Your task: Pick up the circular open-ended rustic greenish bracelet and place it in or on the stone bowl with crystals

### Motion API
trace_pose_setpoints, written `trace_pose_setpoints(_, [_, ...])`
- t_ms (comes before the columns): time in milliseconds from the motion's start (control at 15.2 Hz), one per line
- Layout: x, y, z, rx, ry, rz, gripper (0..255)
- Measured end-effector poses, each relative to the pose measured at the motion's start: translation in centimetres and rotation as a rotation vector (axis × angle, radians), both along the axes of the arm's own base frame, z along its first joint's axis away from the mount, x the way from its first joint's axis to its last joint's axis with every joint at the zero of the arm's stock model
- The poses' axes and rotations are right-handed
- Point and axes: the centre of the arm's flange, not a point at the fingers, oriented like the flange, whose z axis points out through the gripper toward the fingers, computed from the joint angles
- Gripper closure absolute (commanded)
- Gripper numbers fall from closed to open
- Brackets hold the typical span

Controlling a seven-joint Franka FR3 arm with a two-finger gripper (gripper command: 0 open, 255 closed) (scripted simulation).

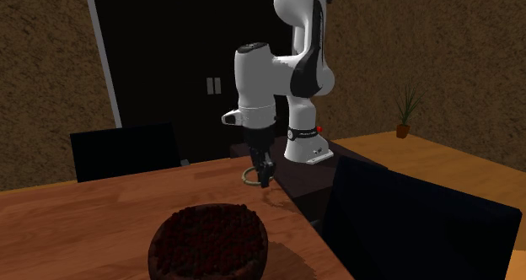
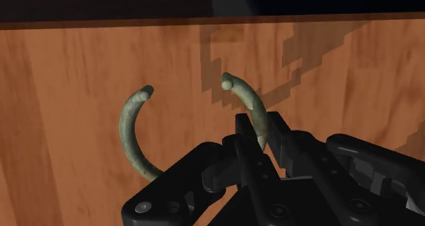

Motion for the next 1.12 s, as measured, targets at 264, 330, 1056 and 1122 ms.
trace_pose_setpoints(264, [-0.1,0.1,2.0,0.000,0.000,0.000,255])
trace_pose_setpoints(330, [0.0,0.0,2.5,0.000,0.000,0.000,255])
trace_pose_setpoints(1056, [-0.1,0.0,8.4,0.000,0.000,0.000,255])
trace_pose_setpoints(1122, [-0.1,0.1,8.9,0.000,0.000,0.000,255])
